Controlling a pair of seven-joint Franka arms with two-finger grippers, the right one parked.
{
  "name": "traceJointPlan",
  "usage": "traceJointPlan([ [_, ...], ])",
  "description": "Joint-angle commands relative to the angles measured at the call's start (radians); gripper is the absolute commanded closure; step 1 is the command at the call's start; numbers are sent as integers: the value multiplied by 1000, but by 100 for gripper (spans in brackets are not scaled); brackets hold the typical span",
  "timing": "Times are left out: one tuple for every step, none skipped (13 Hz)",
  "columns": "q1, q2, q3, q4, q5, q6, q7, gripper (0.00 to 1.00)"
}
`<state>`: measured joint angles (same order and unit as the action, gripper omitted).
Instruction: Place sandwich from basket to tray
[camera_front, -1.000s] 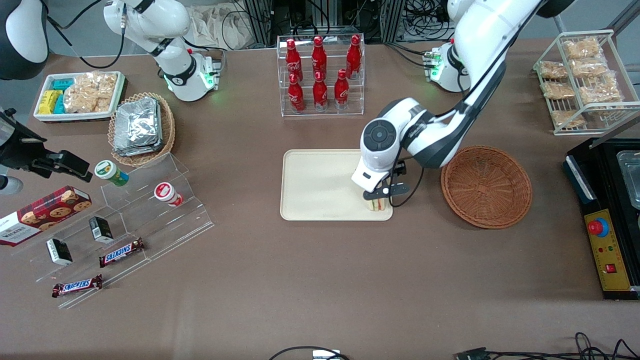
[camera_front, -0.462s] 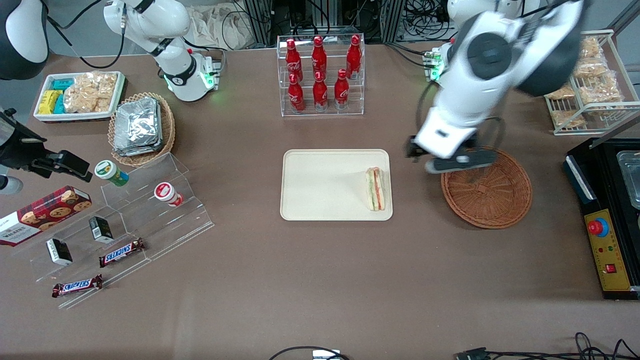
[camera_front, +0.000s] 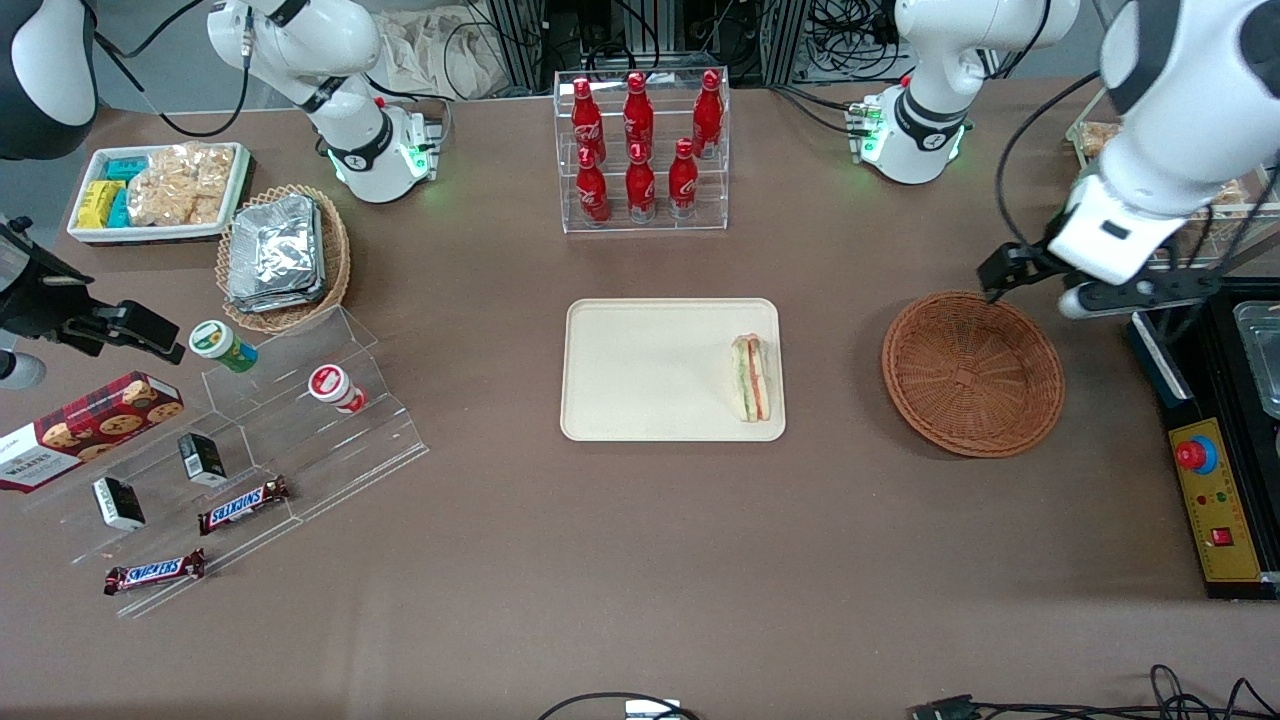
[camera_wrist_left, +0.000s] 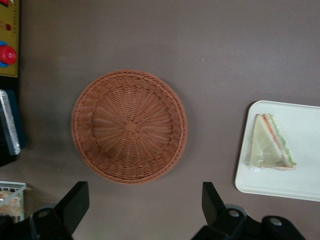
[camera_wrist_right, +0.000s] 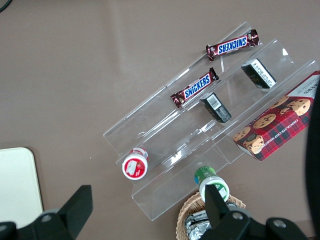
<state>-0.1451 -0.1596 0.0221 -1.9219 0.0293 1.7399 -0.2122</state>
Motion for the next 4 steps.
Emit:
traceJointPlan([
  [-21,-21,80,26,-15,-55,117,0],
  [-21,-21,93,27,-17,-59,122,0],
  [-21,-20,97,32,-17,-59,122,0],
  [-21,-12,96,49,-17,-63,120,0],
])
